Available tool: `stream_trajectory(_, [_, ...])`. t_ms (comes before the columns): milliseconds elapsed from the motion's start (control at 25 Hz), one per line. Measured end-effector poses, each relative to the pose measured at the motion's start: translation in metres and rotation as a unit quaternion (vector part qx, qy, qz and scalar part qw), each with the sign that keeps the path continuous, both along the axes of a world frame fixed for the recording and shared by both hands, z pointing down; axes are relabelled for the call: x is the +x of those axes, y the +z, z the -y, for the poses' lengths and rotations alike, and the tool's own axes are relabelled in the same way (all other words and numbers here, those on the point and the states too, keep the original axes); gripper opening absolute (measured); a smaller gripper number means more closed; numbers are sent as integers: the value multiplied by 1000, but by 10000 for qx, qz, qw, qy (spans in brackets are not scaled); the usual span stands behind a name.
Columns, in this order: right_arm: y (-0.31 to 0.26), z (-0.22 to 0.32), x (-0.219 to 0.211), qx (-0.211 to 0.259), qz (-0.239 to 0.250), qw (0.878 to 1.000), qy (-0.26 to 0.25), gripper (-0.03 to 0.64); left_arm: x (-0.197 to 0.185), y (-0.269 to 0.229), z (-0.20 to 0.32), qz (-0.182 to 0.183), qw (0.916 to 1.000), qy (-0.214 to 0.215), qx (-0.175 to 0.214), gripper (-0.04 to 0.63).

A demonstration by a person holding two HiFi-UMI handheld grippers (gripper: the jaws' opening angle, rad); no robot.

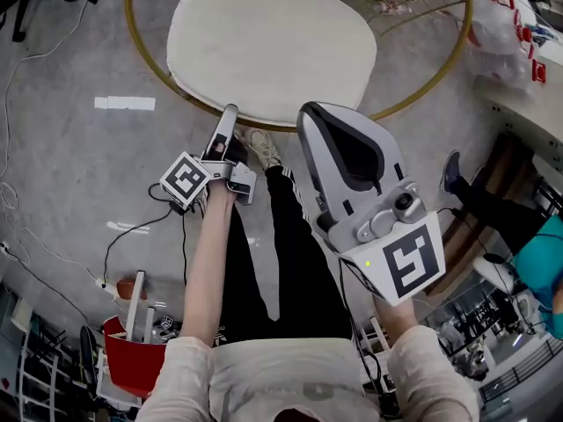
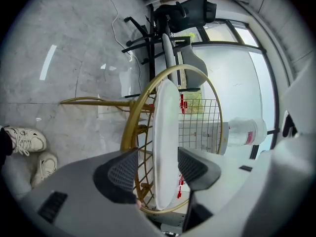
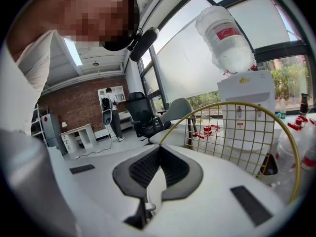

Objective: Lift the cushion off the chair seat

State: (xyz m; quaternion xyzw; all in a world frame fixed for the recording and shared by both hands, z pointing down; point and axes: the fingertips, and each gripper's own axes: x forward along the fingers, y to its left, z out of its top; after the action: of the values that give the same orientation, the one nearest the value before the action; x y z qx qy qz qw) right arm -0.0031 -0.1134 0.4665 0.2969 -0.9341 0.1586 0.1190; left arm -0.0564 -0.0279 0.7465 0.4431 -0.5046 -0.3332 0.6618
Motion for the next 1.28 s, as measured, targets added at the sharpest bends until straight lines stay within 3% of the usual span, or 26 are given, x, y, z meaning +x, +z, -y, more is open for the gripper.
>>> stream_trajectory(400, [8, -6, 10, -199, 123, 9997, 41, 15, 19, -10, 37, -509, 9979, 53, 391, 241])
stream_trajectory(680, [12, -8, 14, -367, 227, 9991, 28, 15, 21, -3, 48, -339, 9986, 180, 353, 241])
stream_trajectory(880, [13, -6, 16, -458, 257, 9986, -12, 15, 29, -6, 67, -649, 9964, 62, 543, 241])
stream_trajectory(1120, [23, -7, 21, -592, 249, 9979, -13, 15, 30, -3, 75, -741, 9958, -155, 514, 238])
stream_trajectory(1200, [24, -9, 19, -622, 254, 9977, -56, 15, 27, 2, 71, -501, 9977, -142, 434, 196])
stream_trajectory(1280, [26, -10, 16, -649, 280, 9974, -108, 15, 22, 10, 67, -146, 9995, -78, 287, 92])
